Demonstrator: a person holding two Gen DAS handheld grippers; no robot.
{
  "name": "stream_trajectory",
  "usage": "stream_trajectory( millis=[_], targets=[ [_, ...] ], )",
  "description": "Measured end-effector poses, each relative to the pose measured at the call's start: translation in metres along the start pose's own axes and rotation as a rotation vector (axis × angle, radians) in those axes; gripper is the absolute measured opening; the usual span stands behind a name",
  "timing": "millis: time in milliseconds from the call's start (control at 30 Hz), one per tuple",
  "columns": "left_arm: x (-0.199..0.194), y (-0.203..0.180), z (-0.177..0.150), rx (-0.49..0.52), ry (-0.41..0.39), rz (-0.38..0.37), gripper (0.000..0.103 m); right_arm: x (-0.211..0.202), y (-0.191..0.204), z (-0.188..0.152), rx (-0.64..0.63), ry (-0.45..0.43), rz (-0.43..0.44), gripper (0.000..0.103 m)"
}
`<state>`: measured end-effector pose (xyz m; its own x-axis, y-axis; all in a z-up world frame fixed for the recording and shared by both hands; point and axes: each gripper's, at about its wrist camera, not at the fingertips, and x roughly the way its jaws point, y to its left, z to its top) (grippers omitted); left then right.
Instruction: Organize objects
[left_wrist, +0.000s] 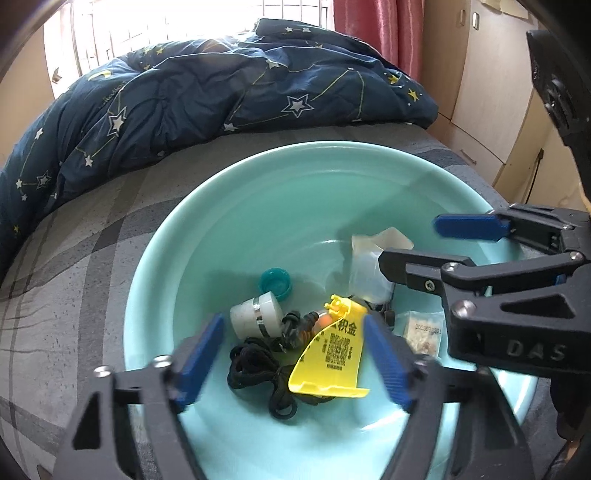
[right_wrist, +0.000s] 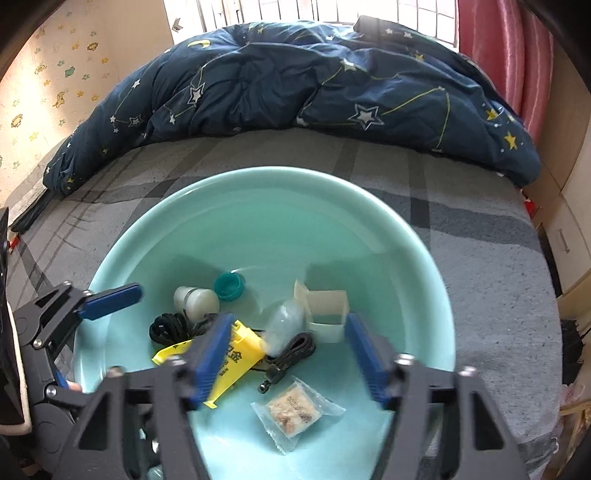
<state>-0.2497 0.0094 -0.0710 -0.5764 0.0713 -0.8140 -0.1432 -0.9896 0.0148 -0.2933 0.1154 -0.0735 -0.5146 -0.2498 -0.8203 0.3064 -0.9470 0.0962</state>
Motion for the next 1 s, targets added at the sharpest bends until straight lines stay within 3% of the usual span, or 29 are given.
stream_trajectory(
  millis=[133, 233, 1000],
  targets=[
    [-0.005, 0.002, 0.000, -0.019, -0.016, 0.034, 0.101, -0.005, 0.002, 0.000, 0.000, -0.020, -0.028, 0.096],
    [-0.008, 0.006, 0.001, -0.039, -0.021, 0.026, 0.102, -0.006, 0.004, -0.001, -0.002, -0.025, -0.041, 0.101],
    [-0.039, -0.001, -0.002, -0.051, -0.058, 0.060, 0.103, -0.044, 0.014, -0.010, -0.011, -0.073, -0.061, 0.103]
  ],
)
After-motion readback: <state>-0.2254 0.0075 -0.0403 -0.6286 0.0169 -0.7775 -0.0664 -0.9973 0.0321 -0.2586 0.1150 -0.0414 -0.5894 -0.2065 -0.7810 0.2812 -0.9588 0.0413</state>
